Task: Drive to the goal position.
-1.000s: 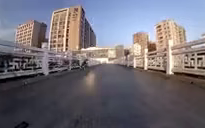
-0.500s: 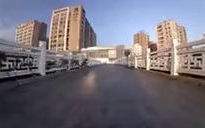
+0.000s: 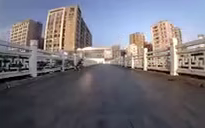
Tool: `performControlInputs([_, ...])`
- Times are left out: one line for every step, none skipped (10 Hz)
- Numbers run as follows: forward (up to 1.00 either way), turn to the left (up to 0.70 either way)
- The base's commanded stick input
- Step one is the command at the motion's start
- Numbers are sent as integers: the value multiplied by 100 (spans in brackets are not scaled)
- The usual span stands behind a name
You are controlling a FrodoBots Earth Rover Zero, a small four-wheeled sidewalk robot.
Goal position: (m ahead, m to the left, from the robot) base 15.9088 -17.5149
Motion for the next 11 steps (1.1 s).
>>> performControlInputs([45,0])
performControlInputs([45,0])
performControlInputs([45,0])
performControlInputs([45,0])
performControlInputs([45,0])
performControlInputs([45,0])
performControlInputs([45,0])
performControlInputs([45,0])
performControlInputs([45,0])
performControlInputs([45,0])
performControlInputs([45,0])
